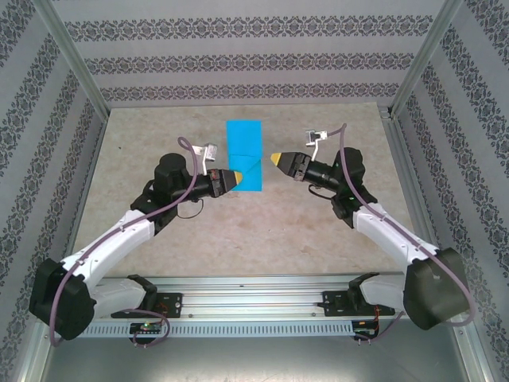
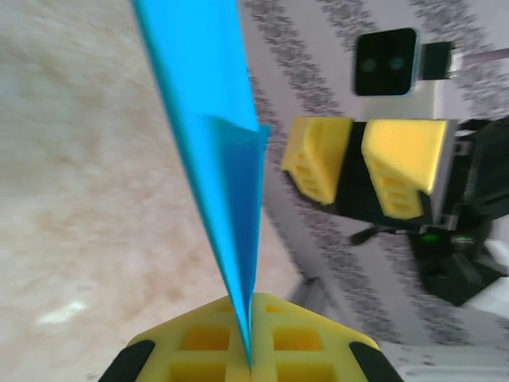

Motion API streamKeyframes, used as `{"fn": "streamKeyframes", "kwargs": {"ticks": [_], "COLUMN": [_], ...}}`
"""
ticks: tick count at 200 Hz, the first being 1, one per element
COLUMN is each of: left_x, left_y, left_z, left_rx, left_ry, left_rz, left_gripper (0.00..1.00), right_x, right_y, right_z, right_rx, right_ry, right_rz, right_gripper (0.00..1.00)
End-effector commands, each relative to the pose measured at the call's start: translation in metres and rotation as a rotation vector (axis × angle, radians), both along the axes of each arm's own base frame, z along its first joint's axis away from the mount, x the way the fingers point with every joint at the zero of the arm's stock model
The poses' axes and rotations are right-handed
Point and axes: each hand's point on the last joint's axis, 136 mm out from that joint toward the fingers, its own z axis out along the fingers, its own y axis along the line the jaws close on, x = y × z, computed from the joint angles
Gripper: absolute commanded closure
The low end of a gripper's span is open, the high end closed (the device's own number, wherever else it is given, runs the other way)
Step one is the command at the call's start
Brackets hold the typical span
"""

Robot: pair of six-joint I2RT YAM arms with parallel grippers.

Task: Fold a paper plane with a square sheet of paper (fold left side to right side)
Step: Turn over the paper at the center of the table.

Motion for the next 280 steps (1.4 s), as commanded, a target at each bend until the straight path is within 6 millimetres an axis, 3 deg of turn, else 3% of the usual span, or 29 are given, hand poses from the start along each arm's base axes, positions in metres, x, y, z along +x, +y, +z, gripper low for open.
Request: {"fn": "streamKeyframes", "kwargs": {"ticks": [1, 26, 50, 93, 129, 161, 195, 216, 245, 265, 280], "left_x": [-0.001, -0.002, -0.001, 0.010, 0.018, 0.023, 0.020, 0.018, 0.021, 0.031, 0.042], "left_y": [0.039, 0.064, 0.078, 0.058, 0.036, 0.008, -0.025, -0.050, -0.074, -0.066, -0.047], "left_z": [-0.054, -0.080, -0.096, -0.123, -0.159, -0.199, -0.217, -0.202, -0.156, -0.122, -0.105], "left_rx": [0.495, 0.880, 1.237, 1.698, 1.849, 1.869, 1.740, 1.542, 1.174, 0.950, 0.793], "left_ry": [-0.022, -0.021, -0.028, -0.026, 0.024, 0.093, 0.164, 0.192, 0.201, 0.198, 0.206], "left_rz": [0.161, 0.267, 0.359, 0.368, 0.305, 0.189, 0.055, -0.007, -0.062, -0.043, 0.003], "left_gripper": [1.00, 1.00, 1.00, 1.00, 1.00, 0.87, 0.58, 0.49, 0.40, 0.36, 0.34], "right_x": [0.011, 0.011, 0.004, -0.005, -0.014, -0.022, -0.029, -0.031, -0.027, -0.020, -0.014], "right_y": [-0.045, -0.107, -0.143, -0.161, -0.169, -0.176, -0.180, -0.179, -0.162, -0.143, -0.119], "right_z": [-0.047, -0.081, -0.100, -0.118, -0.128, -0.137, -0.145, -0.148, -0.149, -0.153, -0.156], "right_rx": [-0.344, -0.617, -0.706, -0.694, -0.692, -0.696, -0.694, -0.684, -0.615, -0.549, -0.526], "right_ry": [0.070, 0.192, 0.275, 0.334, 0.358, 0.383, 0.418, 0.429, 0.431, 0.441, 0.437], "right_rz": [-0.242, -0.486, -0.597, -0.638, -0.639, -0.634, -0.616, -0.603, -0.536, -0.478, -0.426], "right_gripper": [0.56, 0.51, 0.49, 0.49, 0.49, 0.49, 0.47, 0.46, 0.48, 0.50, 0.50]}}
